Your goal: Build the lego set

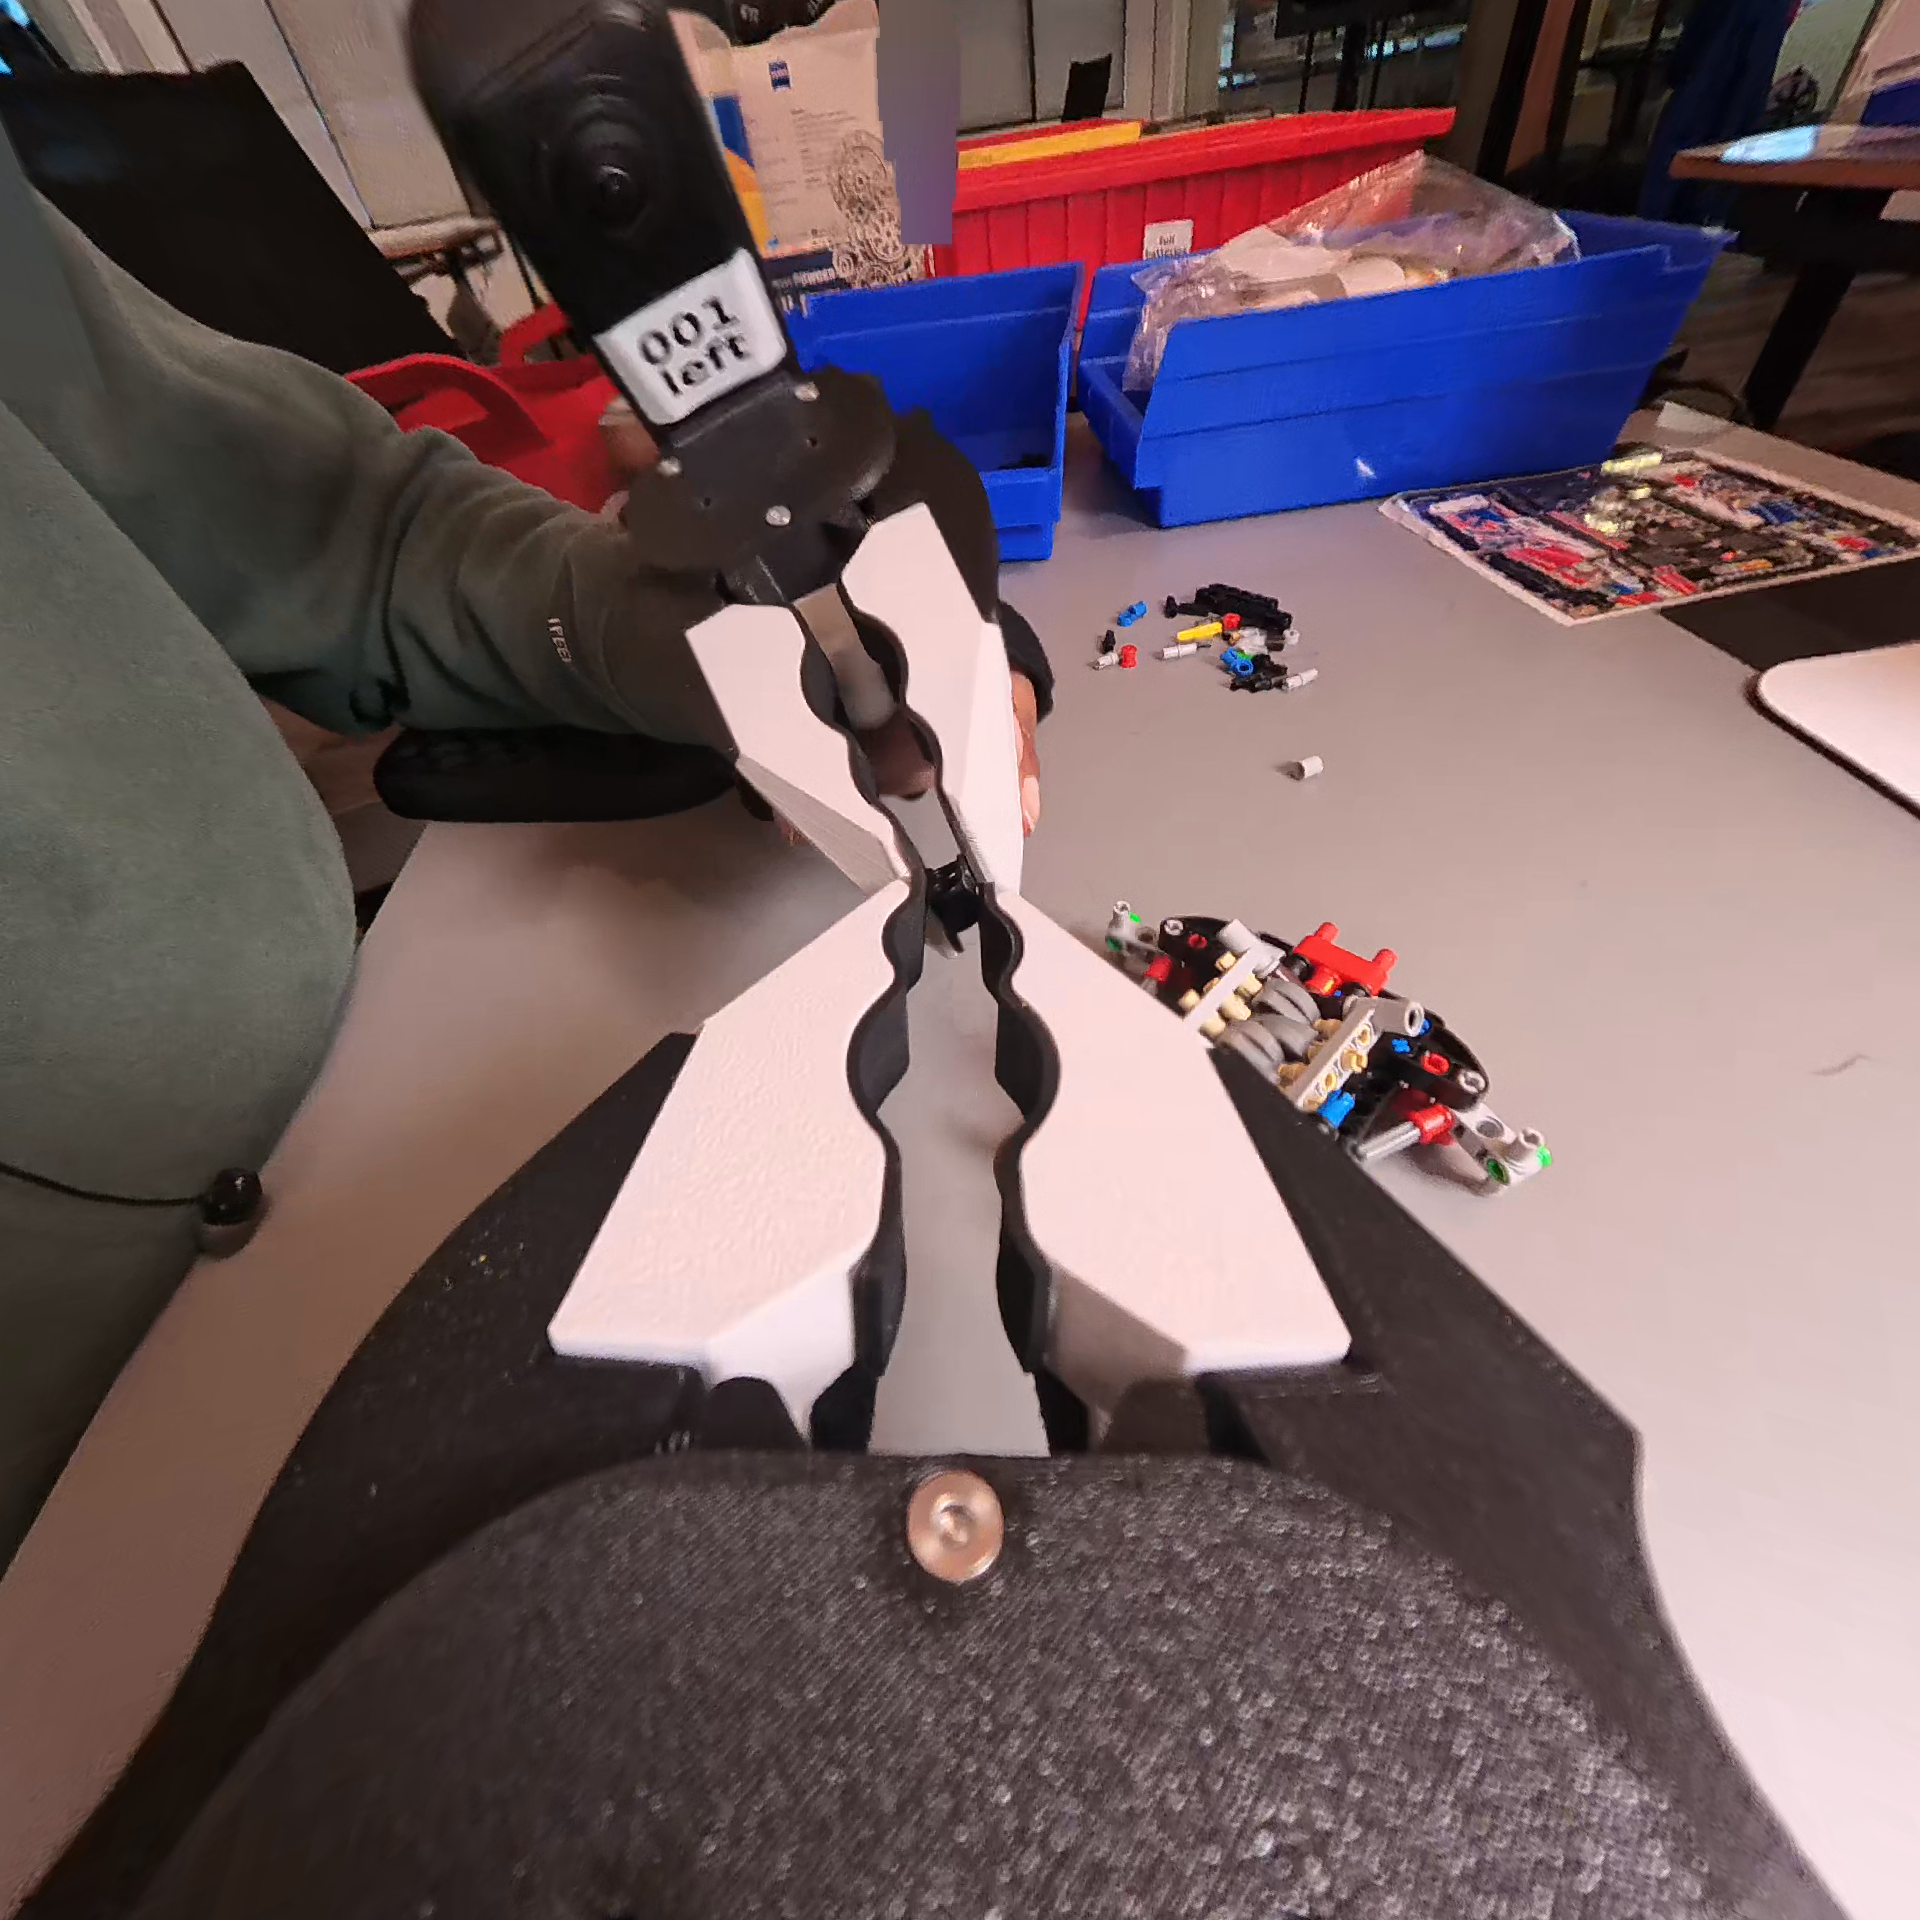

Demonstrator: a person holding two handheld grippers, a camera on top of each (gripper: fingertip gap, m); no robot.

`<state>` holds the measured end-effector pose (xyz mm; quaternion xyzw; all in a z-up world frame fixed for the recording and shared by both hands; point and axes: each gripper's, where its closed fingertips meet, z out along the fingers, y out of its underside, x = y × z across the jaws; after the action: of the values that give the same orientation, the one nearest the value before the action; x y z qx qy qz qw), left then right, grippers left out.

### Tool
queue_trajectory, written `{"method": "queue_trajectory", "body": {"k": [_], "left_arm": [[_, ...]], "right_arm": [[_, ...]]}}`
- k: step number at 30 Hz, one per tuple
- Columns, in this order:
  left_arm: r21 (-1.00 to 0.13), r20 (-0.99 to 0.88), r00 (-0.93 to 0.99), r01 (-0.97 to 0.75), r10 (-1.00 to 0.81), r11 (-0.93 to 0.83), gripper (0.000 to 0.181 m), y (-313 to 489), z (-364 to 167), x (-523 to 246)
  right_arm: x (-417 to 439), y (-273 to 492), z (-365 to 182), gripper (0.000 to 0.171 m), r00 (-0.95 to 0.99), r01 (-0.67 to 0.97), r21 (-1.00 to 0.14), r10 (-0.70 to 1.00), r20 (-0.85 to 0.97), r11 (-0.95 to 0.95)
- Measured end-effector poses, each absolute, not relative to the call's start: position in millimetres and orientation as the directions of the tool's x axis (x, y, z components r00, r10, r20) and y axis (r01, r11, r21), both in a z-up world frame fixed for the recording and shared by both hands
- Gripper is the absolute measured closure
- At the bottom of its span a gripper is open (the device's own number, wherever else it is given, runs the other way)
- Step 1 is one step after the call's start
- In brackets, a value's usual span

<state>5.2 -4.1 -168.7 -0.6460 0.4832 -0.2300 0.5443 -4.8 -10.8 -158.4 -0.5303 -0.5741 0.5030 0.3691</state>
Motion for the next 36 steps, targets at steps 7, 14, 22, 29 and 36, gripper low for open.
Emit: {"method": "queue_trajectory", "body": {"k": [7,14,22,29,36], "left_arm": [[-0.905,0.425,0.267,0.147,-0.865,-0.4,0.17,-2.8,-132.9,-5.1],[-0.746,0.616,0.001,0.32,-0.788,-0.584,0.168,-13.4,-109.4,-1.8],[-0.753,0.605,-0.001,0.324,-0.796,-0.573,0.175,-16.1,-105.8,-0.9],[-0.963,0.265,0.351,0.049,-0.898,-0.265,0.175,-6.6,-126.5,-4.6],[-0.974,0.125,0.429,-0.12,-0.894,-0.194,0.175,-3.4,-144.4,-4.7]], "right_arm": [[-4.0,-5.8,-126.3,0.163,-0.03,0.055,-0.965,0.966,0.255,0.257],[-5.8,-12.9,-106.3,0.163,0.09,-0.014,-0.871,0.868,0.488,0.491],[-8.5,-17.9,-106.9,0.162,0.111,0.008,-0.814,0.809,0.577,0.58],[-11.0,-10.7,-130.2,0.155,0.034,0.096,-0.891,0.893,0.448,0.443],[-11.0,-4.6,-146.2,0.163,0.006,0.181,-0.898,0.912,0.409,0.402]]}}
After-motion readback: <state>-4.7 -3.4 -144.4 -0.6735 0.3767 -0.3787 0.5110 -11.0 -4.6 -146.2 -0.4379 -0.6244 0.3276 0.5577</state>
